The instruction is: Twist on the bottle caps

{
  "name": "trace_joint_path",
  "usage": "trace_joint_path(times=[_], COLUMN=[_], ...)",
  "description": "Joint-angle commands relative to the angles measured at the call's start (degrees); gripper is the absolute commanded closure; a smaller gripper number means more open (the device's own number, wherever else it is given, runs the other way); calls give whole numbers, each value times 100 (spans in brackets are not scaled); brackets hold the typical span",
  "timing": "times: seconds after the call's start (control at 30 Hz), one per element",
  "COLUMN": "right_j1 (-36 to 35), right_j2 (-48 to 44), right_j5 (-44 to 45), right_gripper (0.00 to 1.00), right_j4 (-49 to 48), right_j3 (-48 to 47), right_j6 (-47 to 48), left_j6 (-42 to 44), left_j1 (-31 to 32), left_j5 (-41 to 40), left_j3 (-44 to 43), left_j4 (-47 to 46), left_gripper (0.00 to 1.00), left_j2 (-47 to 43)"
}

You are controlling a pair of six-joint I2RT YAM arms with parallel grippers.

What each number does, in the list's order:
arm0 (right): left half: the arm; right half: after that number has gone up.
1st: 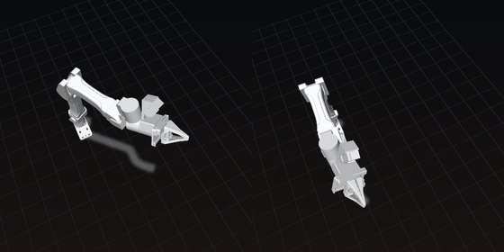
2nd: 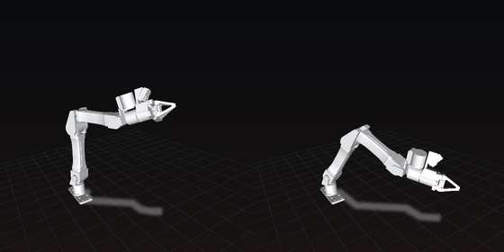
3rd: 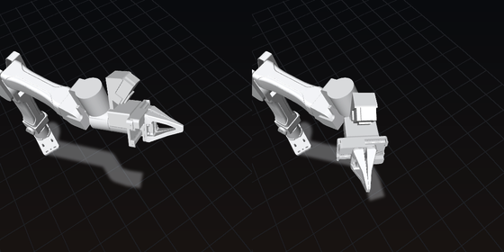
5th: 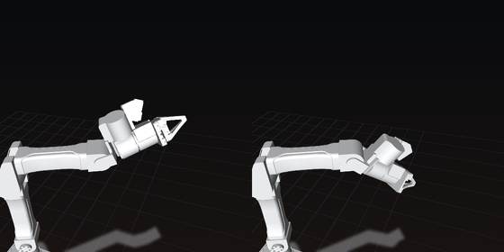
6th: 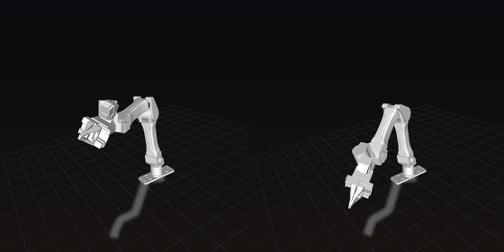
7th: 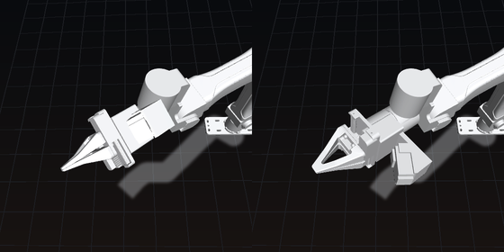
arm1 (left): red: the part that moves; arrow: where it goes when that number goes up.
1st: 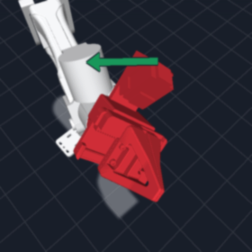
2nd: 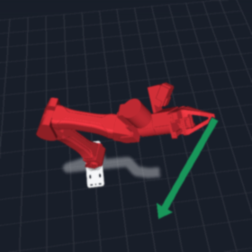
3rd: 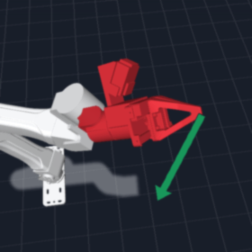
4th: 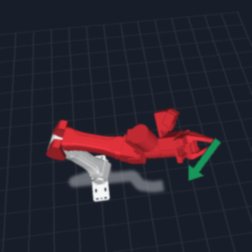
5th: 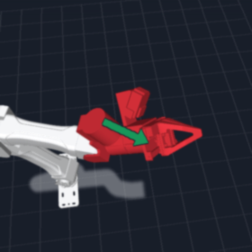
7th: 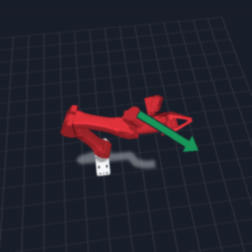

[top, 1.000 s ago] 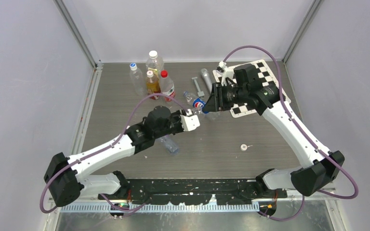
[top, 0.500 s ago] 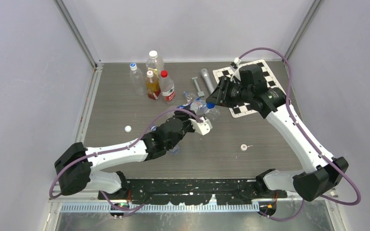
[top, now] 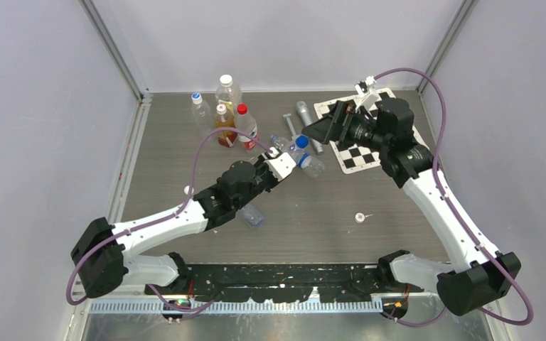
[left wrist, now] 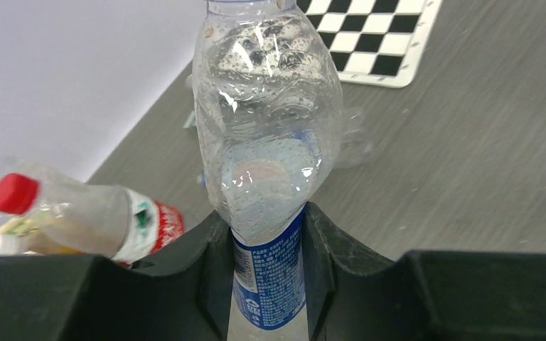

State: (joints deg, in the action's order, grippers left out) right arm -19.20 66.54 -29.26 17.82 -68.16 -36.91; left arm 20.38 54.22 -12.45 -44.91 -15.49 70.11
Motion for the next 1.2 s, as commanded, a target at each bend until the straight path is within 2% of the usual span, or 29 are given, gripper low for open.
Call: trace_joint_path(times=[0.0,0.23,0.4,0.57,0.7,0.77,0.8,0.83,0.87,0.9,0.97,1.07,1.17], right_j1=[-193,-627,-737,-811,-830,-831,-831,-831,-831,-831,-826,-795,-724], right_j2=[-359,-304,-277,-277,-339,-358,-364,-373,-391,-402,-450,-510,-538], right_j5=[86,679,1001,1251,1359,1369,1378,1407,1432,1509,1693,2124,2627], right_gripper=[5,13,24,29,42,58,62,71,76,88,98,99,99], right_j4=[-733,-580,-563,-558,-694,-760,-749,-689,-660,-583,-417,-69,397], right_j3=[36,202,376,468,537,556,548,521,487,470,399,191,8], right_j6=[829,1382,1482,1537,1526,1529,1575,1604,1668,1766,1934,2256,2632], left_j6=[-930,-1420,-1586,-1679,-1751,-1774,-1774,-1762,-1751,-1735,-1735,-1788,-1830], left_j1=[-33,-34,-34,-36,-39,-36,-42,-42,-43,-47,-85,-162,-306], left_j5=[597,837,858,856,956,1003,1003,999,984,972,934,727,538], left_j3=[-332,-518,-541,-511,-535,-543,-539,-531,-514,-492,-425,-320,-221], left_j4=[-436,-750,-925,-1087,-1096,-1106,-1106,-1112,-1114,-1114,-1088,-861,-393], left_gripper=[100,100,100,100,100,99,95,86,74,60,37,15,6], left_j2=[96,372,433,440,505,559,567,568,567,554,482,244,-119])
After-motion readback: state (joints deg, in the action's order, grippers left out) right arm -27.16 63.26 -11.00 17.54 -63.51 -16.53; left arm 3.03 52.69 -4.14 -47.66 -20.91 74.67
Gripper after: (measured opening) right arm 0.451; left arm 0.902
